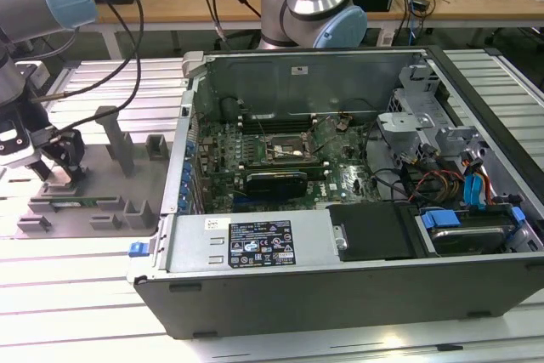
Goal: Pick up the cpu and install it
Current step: 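Pick up the cpu and move it towards the insertion slot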
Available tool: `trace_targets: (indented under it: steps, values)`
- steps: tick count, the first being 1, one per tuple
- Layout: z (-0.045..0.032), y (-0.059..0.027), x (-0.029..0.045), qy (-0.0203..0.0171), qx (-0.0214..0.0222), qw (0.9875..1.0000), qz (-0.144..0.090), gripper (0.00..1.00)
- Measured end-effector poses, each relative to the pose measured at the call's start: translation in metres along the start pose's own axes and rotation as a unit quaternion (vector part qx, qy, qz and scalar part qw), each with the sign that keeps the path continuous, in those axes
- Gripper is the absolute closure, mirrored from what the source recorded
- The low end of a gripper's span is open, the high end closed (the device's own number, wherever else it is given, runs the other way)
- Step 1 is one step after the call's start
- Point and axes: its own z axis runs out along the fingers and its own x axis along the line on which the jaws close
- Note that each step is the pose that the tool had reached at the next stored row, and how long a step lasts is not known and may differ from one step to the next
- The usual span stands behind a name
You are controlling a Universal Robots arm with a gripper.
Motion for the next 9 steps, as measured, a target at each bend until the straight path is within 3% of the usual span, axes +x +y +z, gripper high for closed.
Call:
trace_targets:
  steps: [9]
  values:
    - [-0.0007,0.0001,-0.0005,0.0005,-0.0002,1.0000,-0.009,0.45]
